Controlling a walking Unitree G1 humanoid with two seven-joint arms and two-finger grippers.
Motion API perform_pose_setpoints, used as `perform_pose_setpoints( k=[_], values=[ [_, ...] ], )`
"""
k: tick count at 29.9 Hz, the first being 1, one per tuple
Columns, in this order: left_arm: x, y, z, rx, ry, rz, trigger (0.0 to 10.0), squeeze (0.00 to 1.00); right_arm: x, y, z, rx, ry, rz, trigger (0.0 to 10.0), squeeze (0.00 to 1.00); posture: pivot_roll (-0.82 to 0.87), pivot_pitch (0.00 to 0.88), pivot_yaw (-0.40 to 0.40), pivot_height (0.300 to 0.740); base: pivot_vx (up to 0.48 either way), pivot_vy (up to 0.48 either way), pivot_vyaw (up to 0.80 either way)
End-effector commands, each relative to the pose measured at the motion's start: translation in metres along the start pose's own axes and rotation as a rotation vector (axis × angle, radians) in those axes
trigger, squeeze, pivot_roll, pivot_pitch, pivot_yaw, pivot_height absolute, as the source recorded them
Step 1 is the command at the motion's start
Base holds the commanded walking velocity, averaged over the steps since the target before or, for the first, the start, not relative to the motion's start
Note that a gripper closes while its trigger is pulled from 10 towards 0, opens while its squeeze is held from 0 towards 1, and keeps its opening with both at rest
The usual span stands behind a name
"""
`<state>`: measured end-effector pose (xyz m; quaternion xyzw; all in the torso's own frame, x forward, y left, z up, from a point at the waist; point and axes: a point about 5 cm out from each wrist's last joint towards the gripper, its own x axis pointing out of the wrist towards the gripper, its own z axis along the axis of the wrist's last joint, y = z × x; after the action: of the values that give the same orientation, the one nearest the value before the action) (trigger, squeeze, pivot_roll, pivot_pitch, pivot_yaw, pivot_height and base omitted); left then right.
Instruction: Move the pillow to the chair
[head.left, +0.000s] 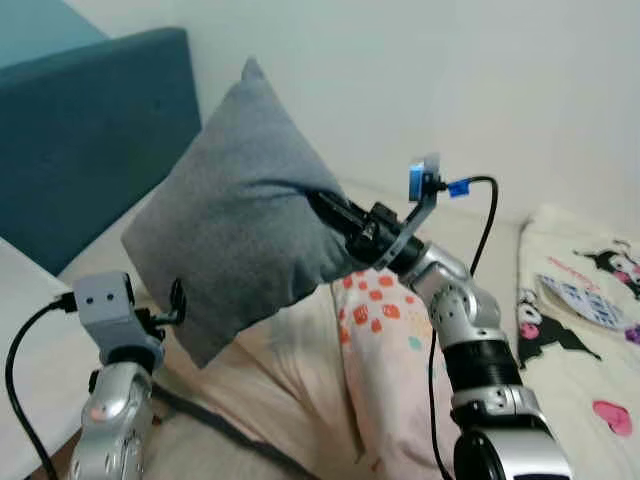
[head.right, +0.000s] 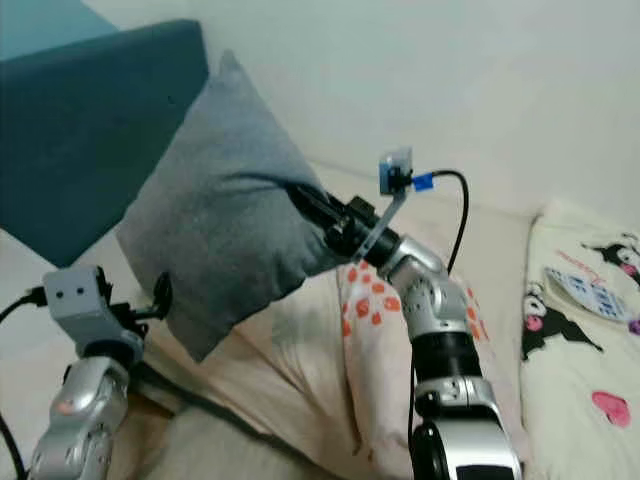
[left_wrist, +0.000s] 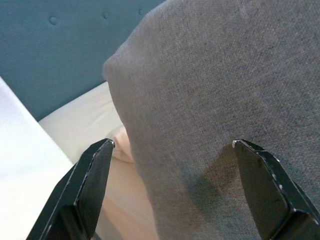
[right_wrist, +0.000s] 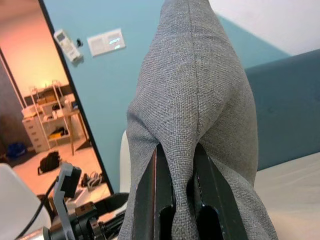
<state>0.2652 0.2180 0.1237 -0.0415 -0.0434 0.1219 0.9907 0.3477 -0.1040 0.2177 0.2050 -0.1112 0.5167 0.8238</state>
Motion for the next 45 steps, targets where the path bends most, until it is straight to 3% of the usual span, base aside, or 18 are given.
perform_pose_setpoints(
  k=[1,20,45],
  values=[
    [-0.002,0.007,-0.005,0.03,0.02,0.035,10.0,0.0,0.005,0.007,0.005,-0.031,-0.03,0.038,0.0,0.0,0.01,0.0,-0.091,0.74,0.0,0.0,0.7],
    [-0.011,0.008,0.001,0.081,-0.003,-0.001,10.0,0.0,-0.015,0.003,-0.028,0.006,0.062,-0.062,0.0,0.0,0.04,0.0,-0.092,0.74,0.016,0.0,0.7],
    [-0.011,0.003,0.005,0.089,-0.015,-0.032,10.0,0.0,-0.019,0.001,-0.026,-0.028,0.085,-0.066,0.0,0.0,0.03,0.0,-0.085,0.74,0.333,0.0,0.7]
  ],
)
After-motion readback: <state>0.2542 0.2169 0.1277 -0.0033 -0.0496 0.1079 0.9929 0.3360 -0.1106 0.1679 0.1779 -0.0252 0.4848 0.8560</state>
